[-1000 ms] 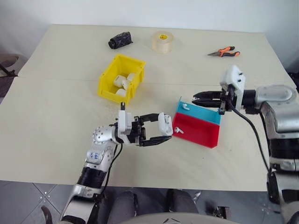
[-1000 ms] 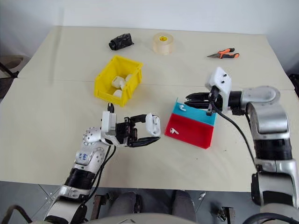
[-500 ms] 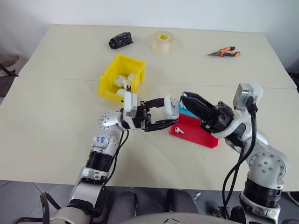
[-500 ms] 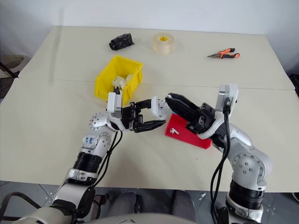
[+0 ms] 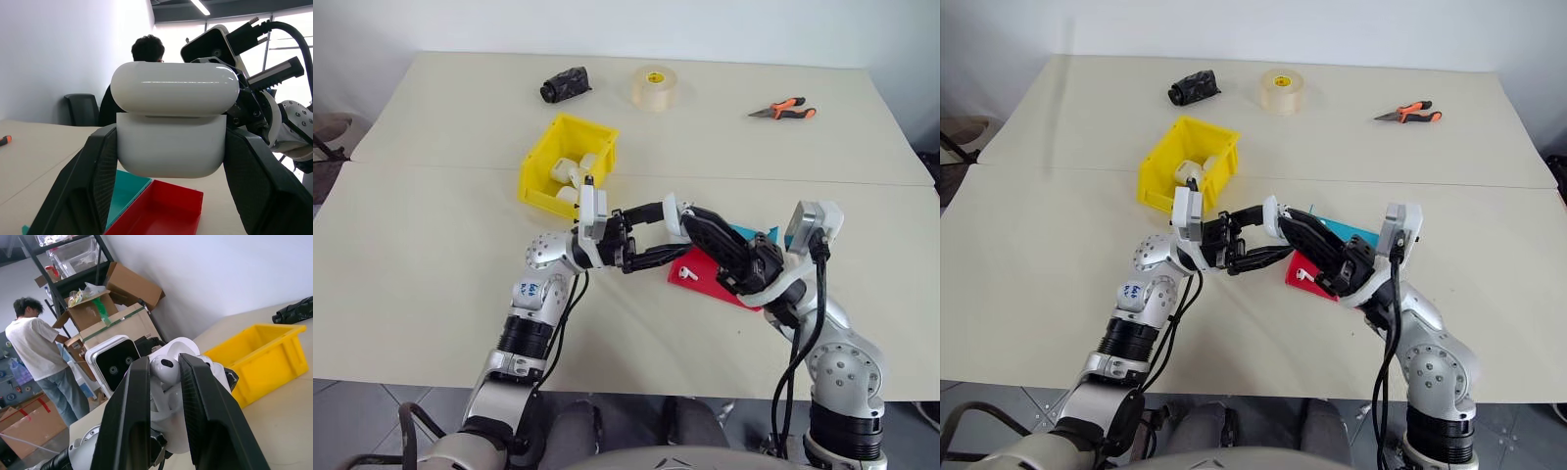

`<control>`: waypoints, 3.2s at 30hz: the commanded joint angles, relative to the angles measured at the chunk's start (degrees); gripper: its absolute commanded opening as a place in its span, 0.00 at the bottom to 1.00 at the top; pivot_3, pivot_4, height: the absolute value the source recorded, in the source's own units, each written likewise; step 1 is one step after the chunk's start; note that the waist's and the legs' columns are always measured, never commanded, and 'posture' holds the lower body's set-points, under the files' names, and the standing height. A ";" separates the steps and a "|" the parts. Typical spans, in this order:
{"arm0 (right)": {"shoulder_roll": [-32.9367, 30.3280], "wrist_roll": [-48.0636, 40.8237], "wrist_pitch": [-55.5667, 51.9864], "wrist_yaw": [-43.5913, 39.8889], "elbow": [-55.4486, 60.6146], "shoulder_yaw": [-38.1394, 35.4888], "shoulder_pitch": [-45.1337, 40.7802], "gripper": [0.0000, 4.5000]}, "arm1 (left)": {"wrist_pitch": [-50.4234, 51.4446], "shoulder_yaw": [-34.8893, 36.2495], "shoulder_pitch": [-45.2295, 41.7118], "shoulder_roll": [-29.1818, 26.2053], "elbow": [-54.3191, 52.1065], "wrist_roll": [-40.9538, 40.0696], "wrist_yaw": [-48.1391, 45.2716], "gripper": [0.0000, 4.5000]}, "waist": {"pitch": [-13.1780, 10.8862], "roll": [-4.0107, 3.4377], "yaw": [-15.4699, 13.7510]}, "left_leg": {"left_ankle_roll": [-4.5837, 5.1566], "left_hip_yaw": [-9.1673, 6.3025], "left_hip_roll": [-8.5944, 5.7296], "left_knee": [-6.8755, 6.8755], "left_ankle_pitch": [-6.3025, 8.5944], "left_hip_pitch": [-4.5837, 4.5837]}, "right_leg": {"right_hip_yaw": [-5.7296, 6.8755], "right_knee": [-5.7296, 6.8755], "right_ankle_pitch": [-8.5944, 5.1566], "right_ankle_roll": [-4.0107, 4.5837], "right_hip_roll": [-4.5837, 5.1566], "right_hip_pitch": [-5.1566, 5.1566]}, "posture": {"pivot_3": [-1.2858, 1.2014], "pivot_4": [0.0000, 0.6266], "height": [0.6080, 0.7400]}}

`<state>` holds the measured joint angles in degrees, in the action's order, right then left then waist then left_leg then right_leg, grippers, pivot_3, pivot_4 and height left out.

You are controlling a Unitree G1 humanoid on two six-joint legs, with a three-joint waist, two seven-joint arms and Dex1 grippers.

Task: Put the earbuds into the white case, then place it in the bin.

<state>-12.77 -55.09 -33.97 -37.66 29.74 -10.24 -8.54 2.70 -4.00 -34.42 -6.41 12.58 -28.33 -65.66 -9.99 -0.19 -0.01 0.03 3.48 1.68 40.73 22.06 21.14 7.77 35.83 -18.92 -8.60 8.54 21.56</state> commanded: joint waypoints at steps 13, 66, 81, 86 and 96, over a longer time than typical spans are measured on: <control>-7.16 1.62 2.63 -2.18 -2.72 1.21 1.27 0.82 | 3.32 2.60 0.06 -0.35 -6.35 -3.47 1.24 0.62 | 0.00 0.00 -0.08 | 0.00 0.01 0.00 -0.01 0.00 0.01 | -0.02 -0.02 0.00 0.00 0.00 0.00 | 0.52 0.24 1.00; -21.47 4.95 -0.33 -7.94 1.50 3.91 -7.65 0.00 | -1.90 -0.69 3.42 -5.03 -7.69 1.81 0.88 0.62 | -0.01 0.02 -1.31 | 0.00 0.06 0.02 0.03 0.00 0.03 | -0.02 -0.11 0.00 0.00 0.00 0.00 | 0.52 0.24 1.00; -23.01 4.24 -5.60 -5.25 4.68 8.86 -12.37 0.00 | -0.03 -9.93 -0.93 -15.78 -7.22 18.46 2.30 0.62 | -0.01 0.02 -1.32 | 0.00 0.07 0.02 0.02 0.00 0.02 | -0.02 -0.10 0.00 -0.01 -0.01 0.01 | 0.52 0.24 1.00; -21.68 11.58 -6.64 -1.47 1.75 15.13 -14.21 0.00 | 3.11 -11.15 -1.15 -14.52 -10.37 18.31 3.60 0.62 | -0.01 0.02 -1.32 | 0.00 0.06 0.02 0.02 0.00 0.04 | 0.00 -0.08 0.00 0.00 -0.01 0.01 | 0.52 0.24 1.00; -27.53 14.59 -0.39 -9.79 -3.06 7.90 -5.06 0.00 | 2.78 -8.06 2.01 -16.34 -13.45 15.95 4.17 0.62 | -0.02 0.03 -1.39 | 0.01 0.07 0.00 0.01 0.01 0.05 | -0.01 -0.10 0.00 -0.01 0.00 0.01 | 0.52 0.24 1.00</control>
<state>-39.26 -40.91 -36.92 -45.28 26.58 0.87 -14.81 6.79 -13.85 -32.79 -22.63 2.29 -10.15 -61.55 -10.01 -0.16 -1.40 0.04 3.55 1.69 40.73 22.06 21.19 7.77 35.73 -18.92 -8.61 8.54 21.57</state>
